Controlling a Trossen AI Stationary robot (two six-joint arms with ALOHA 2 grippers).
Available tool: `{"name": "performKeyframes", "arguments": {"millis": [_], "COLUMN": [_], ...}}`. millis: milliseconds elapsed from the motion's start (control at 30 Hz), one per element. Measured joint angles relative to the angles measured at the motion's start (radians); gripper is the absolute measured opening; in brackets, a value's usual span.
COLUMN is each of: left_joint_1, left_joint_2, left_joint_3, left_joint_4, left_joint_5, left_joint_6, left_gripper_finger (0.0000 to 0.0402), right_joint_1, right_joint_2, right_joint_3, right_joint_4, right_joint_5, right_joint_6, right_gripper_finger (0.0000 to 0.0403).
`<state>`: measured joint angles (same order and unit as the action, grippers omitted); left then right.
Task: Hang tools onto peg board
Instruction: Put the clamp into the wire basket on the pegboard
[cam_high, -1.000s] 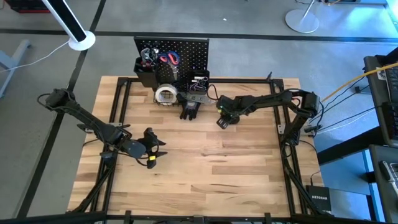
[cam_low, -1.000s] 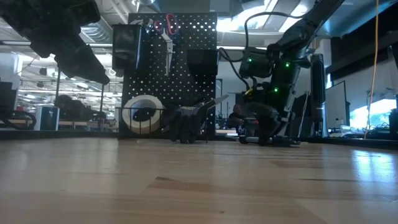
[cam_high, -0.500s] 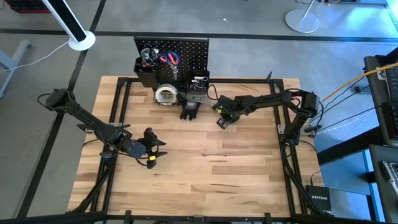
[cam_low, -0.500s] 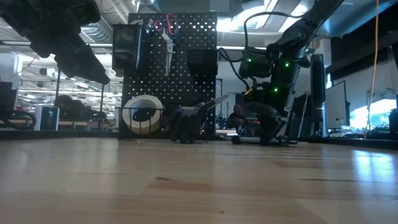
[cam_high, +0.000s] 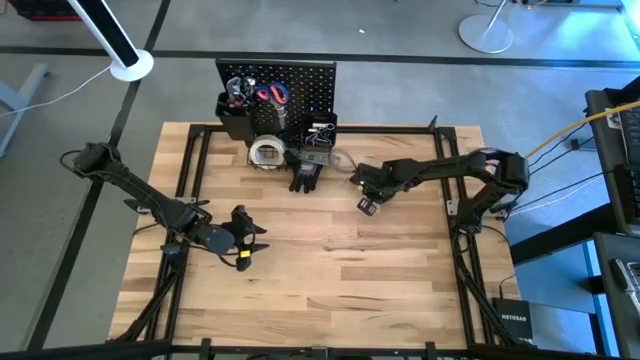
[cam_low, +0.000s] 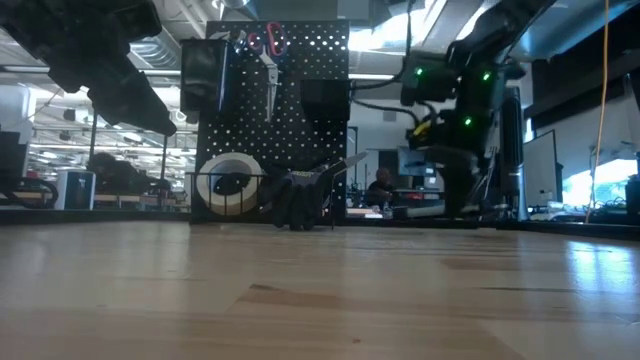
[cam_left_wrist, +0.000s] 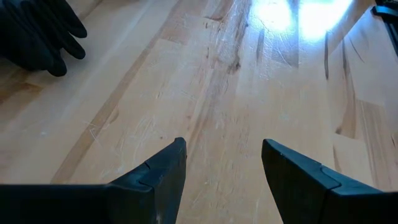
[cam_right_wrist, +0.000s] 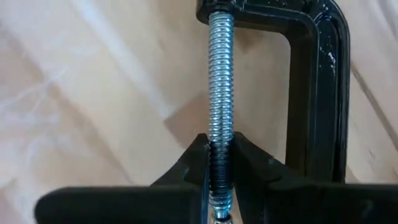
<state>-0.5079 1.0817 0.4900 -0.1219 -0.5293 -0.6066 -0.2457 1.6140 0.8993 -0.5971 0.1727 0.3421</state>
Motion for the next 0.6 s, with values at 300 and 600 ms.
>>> {"name": "performKeyframes", "arguments": {"millis": [300, 600], "left_joint_1": [0.0, 0.0], "left_joint_2": [0.0, 0.0], "left_joint_3": [0.0, 0.0], "left_joint_4": [0.0, 0.004], "left_joint_5": [0.0, 0.0], "left_joint_6": [0.0, 0.011], "left_gripper_finger": [0.0196, 0.0196], "right_joint_1": [0.095, 0.24], "right_joint_2": [-0.077, -0.175], "right_joint_3": [0.002, 0.002], "right_joint_4": [-0.113, -0.15], "right_joint_5": [0.054, 0.064], "right_joint_6": [0.069, 0.132], "right_gripper_finger": [0.0047, 0.0047]}}
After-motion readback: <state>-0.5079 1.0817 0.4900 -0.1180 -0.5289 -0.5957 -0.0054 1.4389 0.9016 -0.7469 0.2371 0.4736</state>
